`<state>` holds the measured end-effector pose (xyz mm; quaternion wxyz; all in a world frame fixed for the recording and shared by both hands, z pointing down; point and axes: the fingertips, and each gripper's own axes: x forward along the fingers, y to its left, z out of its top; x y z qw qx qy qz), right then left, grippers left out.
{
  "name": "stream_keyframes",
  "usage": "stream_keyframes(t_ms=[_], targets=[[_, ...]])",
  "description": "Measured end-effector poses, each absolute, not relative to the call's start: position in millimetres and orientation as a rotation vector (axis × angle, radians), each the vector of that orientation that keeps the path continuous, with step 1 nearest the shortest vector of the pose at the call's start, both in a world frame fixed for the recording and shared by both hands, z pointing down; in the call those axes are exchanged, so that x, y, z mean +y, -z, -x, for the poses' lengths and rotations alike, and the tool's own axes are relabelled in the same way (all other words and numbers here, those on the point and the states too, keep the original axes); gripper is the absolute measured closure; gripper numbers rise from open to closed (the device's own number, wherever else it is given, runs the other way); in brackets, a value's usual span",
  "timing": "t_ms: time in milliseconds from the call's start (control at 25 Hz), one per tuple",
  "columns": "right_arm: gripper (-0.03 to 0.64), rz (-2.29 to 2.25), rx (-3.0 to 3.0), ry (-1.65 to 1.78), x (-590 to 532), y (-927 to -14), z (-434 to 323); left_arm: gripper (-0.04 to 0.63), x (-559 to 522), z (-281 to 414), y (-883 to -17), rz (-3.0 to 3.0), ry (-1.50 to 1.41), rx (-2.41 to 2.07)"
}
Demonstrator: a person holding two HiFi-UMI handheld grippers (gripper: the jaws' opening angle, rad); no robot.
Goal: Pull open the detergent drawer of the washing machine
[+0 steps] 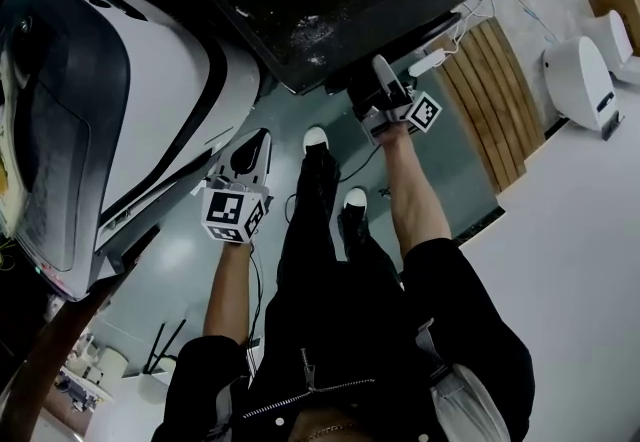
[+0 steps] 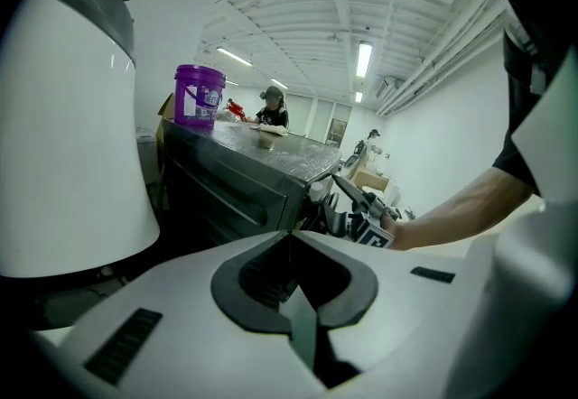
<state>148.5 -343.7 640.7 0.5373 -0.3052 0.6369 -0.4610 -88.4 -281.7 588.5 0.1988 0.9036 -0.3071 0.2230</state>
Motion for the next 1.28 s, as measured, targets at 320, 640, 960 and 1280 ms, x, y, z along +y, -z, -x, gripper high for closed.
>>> stream_keyframes(t_ms=[320,640,960,1280], targets=[[0.322,0.697,1.583,1.085,-345.8,-637.1,-147.8,0.574,-293.4,100.3,-593.0,-2.516,-0.661,-0.867],[0.331,0.684,1.572,1.091,-344.5,-638.4,-147.6,0.574,-294.3,98.7,-596.6,-2.515,-0.671,-0.849],[0.334,0.680,1.584,1.108,-322.9,-633.5,-153.4,0.574,-307.8,102.9,-599.4,-2.519,-0.675,-0.863],[0.325,0.687,1.569,1.111,-313.2,-634.0,-154.6,0.574,-303.2,88.2,-590.4,-2.540,-0.651,-0.853]])
